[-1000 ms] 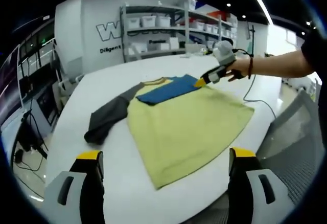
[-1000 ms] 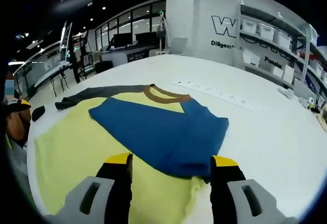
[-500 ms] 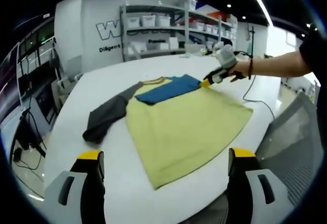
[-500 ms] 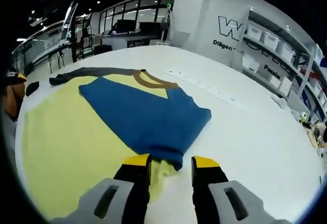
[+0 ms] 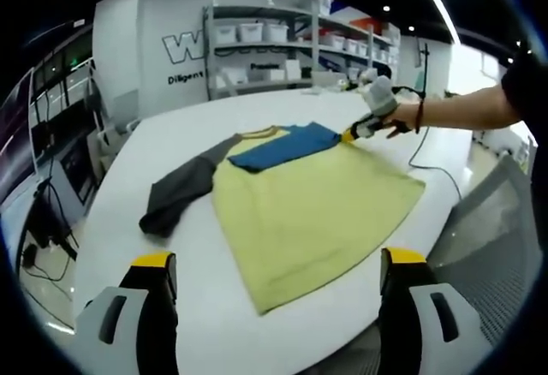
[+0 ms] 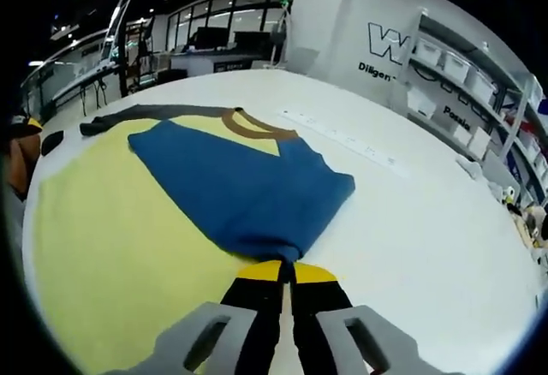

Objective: Fold the garment on the visible template until the final outline fits inside the template.

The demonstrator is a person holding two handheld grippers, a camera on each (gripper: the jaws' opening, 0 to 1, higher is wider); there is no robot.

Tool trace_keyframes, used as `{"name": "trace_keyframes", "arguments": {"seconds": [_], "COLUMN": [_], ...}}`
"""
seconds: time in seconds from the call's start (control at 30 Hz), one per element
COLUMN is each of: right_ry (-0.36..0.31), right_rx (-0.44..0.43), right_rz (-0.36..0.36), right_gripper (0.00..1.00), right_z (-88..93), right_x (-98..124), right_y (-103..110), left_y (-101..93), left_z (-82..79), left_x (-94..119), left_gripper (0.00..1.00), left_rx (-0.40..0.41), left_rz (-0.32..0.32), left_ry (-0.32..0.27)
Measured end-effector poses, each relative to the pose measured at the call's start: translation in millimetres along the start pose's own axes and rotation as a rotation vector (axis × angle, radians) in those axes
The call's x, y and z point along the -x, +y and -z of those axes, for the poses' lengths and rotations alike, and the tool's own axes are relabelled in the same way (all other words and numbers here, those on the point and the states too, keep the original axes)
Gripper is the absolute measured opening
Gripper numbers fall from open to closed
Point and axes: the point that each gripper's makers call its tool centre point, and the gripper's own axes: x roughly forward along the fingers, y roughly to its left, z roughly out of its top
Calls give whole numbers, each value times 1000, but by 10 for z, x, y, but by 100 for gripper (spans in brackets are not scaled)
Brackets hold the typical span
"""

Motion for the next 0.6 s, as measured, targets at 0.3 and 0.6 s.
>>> {"name": "trace_keyframes", "arguments": {"seconds": [0.3, 0.6], "right_ry": [-6, -37], "right_rx": [72, -94], "right_rz": [39, 99], "right_gripper": [0, 0], "right_z": [24, 63], "right_x": [100, 93], "right_y": [32, -27], "left_y": [-10, 3], "left_z": [18, 3], "left_x": [-1, 7], "left_gripper": [93, 92], "left_rx": [-6, -1], "left_rz": [4, -2], "left_ry": [11, 1]}}
